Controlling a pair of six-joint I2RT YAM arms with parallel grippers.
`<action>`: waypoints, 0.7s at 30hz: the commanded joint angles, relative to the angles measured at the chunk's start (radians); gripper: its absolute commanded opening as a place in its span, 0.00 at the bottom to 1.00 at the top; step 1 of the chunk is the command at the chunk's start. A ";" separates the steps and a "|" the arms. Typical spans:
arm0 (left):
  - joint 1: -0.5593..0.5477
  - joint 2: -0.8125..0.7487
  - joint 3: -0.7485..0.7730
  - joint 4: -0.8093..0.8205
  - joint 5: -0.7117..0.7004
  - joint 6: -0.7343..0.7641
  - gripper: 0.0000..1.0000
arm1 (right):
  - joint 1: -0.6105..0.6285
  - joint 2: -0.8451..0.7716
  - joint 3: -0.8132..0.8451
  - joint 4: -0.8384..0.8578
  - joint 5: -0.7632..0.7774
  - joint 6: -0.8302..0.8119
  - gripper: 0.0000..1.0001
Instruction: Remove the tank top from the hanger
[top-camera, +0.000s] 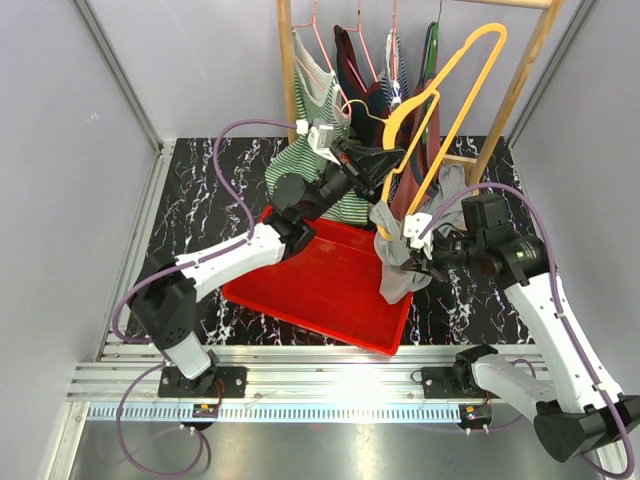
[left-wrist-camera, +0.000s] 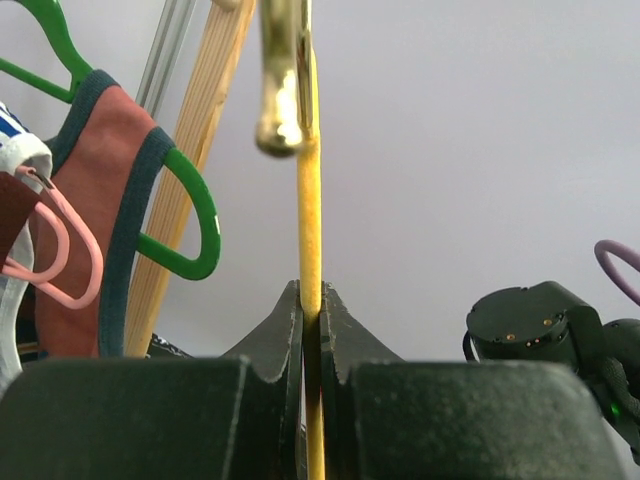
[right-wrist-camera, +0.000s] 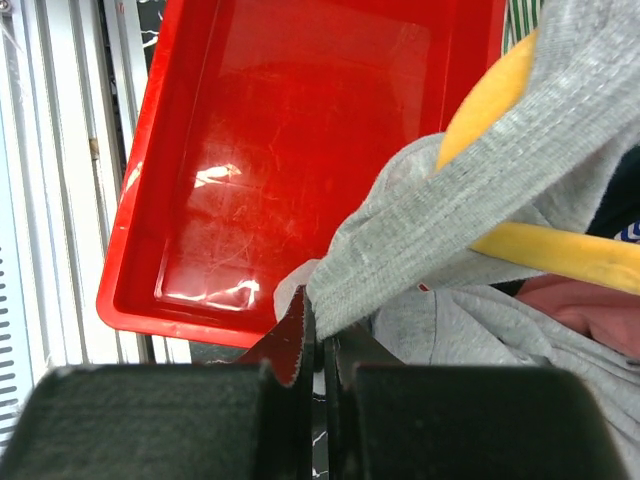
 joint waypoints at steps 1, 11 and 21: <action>0.009 0.008 0.066 0.173 -0.077 0.041 0.00 | 0.032 0.004 -0.028 -0.037 0.019 0.003 0.00; 0.006 0.094 0.149 0.197 -0.077 0.015 0.00 | 0.080 0.015 -0.076 0.023 0.201 0.040 0.00; 0.006 -0.059 0.079 0.136 -0.047 0.175 0.00 | 0.048 -0.051 0.034 -0.046 0.384 0.089 0.00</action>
